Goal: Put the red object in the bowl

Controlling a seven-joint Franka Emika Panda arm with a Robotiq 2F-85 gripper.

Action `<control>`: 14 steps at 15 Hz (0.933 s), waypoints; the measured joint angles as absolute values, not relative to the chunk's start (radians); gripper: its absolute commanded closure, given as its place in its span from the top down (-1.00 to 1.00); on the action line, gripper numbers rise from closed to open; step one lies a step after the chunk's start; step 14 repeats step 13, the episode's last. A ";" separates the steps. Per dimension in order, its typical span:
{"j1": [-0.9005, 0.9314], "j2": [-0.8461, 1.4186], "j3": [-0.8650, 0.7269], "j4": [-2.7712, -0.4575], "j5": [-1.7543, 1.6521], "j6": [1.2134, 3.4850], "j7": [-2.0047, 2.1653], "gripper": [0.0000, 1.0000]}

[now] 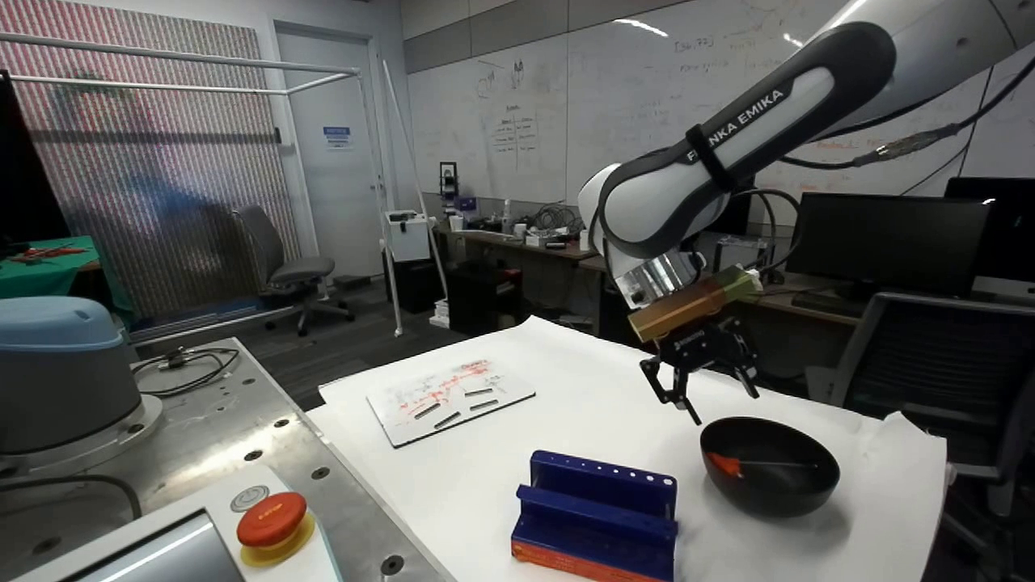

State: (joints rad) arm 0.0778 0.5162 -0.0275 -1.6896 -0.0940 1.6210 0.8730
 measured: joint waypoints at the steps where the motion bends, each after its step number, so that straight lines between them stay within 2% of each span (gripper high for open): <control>1: 0.073 0.507 -0.027 -1.690 -0.076 1.634 0.831 1.00; 14: 0.069 0.173 0.024 -1.860 0.028 1.719 0.337 1.00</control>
